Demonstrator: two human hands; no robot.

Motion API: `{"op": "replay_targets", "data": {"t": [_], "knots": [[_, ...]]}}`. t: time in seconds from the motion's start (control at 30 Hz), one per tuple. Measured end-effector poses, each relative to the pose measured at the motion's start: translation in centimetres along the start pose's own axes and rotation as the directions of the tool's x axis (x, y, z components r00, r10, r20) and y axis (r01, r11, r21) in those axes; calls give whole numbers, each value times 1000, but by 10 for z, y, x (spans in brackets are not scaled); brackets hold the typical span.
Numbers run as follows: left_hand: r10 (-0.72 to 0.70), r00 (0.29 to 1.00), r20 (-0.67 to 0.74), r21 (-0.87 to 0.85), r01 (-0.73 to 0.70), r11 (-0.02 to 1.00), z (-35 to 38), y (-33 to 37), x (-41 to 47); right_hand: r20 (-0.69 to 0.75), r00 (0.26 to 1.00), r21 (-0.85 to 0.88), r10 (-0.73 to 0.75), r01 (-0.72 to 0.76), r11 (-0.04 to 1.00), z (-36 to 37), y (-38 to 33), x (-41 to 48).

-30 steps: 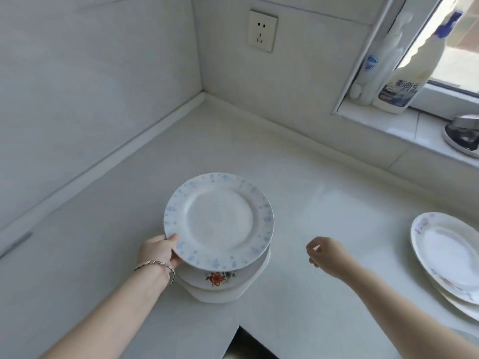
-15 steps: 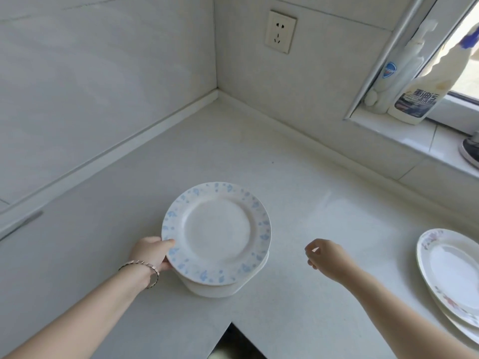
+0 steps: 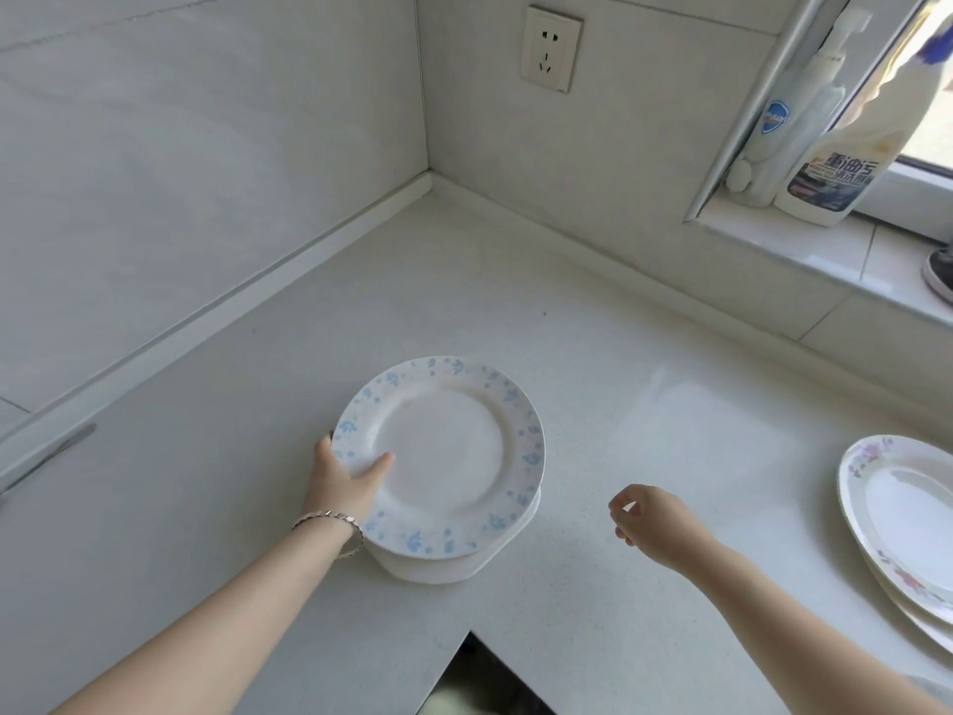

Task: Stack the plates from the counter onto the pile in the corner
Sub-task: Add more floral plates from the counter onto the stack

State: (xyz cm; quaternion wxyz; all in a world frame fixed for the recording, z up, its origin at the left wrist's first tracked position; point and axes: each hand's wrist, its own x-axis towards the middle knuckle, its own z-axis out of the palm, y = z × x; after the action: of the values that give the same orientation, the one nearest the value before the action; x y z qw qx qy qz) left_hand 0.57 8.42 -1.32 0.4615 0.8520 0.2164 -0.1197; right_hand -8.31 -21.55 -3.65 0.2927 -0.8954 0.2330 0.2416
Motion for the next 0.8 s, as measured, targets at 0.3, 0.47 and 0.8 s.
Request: {"op": "replay_targets", "data": {"t": [0.3,0.47,0.8], "knots": [[191,981,-16,520,-155,840,8,2,-1,24,999,53,21,-23,998,6,12,0],[774,588,235,629,-699,340,68,49,-31,-27,996,135,85,-81,988,-6,41,-10],[380,580,721,540,-813,216,245,149,-117,-194,928,300,318,-252,920,-76,182,-64]]}}
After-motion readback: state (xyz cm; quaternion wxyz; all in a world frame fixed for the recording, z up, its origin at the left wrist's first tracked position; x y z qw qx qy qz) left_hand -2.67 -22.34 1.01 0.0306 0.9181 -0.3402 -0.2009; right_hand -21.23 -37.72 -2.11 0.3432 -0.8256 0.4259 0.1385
